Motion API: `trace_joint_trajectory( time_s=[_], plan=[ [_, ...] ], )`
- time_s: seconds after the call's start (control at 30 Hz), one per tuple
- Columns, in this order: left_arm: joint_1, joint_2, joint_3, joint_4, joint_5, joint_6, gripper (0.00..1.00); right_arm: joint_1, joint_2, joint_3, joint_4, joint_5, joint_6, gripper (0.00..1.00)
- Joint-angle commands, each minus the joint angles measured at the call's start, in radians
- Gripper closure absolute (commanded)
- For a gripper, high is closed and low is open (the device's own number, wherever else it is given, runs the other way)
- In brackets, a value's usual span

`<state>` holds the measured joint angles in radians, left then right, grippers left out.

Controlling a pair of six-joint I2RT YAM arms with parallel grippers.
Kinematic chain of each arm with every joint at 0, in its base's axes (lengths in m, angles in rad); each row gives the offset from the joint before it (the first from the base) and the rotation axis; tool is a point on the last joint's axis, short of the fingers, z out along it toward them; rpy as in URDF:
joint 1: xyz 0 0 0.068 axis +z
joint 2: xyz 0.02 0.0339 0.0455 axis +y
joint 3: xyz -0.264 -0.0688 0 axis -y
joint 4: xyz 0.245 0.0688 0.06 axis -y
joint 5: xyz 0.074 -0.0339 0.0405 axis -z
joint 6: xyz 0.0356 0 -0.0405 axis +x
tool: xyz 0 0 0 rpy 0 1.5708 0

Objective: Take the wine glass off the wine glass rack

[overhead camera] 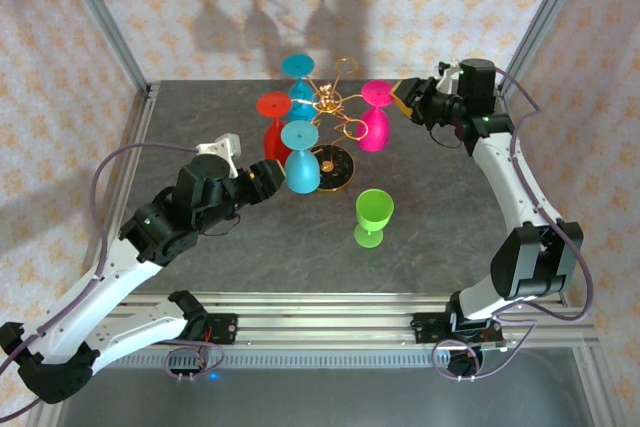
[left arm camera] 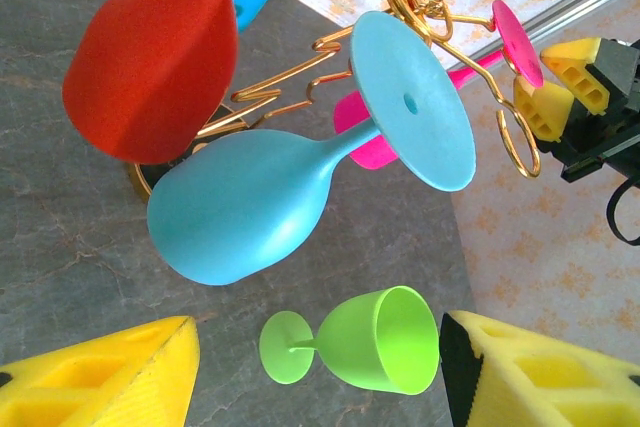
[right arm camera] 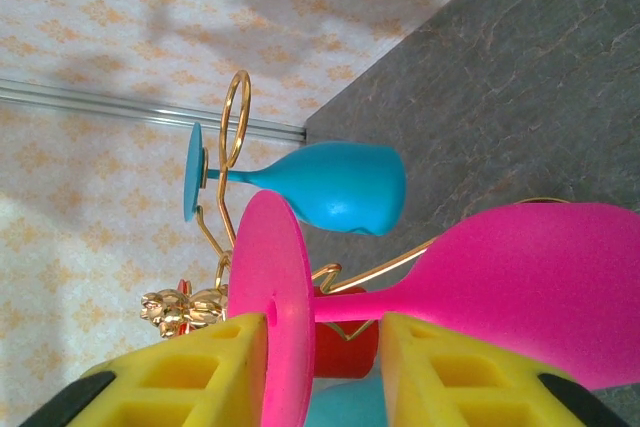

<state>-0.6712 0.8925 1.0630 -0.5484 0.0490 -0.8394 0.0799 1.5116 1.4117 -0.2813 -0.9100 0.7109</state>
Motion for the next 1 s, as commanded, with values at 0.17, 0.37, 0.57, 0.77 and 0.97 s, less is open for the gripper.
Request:
trace_joint_trajectory(
  time_s=[0.17,0.37,0.57,0.77,0.97],
  plan=[
    [0.010,-0.012,-0.023,0.033,0.002,-0.007,0.35,0.027,0.011,0.006,0.040,-0.013,0.004,0.65],
    [0.010,-0.022,-0.028,0.034,-0.004,-0.009,0.35,0.038,0.022,0.021,0.038,-0.004,0.004,0.65],
    [0.010,-0.036,-0.037,0.032,-0.016,-0.010,0.35,0.039,0.027,0.030,0.034,0.003,0.006,0.73],
    [0.010,-0.044,-0.046,0.032,-0.018,-0.013,0.35,0.039,0.016,0.033,0.021,0.009,0.000,0.78],
    [0.010,-0.048,-0.047,0.031,-0.018,-0.013,0.35,0.040,-0.001,0.045,-0.019,0.023,-0.021,0.80]
  ],
)
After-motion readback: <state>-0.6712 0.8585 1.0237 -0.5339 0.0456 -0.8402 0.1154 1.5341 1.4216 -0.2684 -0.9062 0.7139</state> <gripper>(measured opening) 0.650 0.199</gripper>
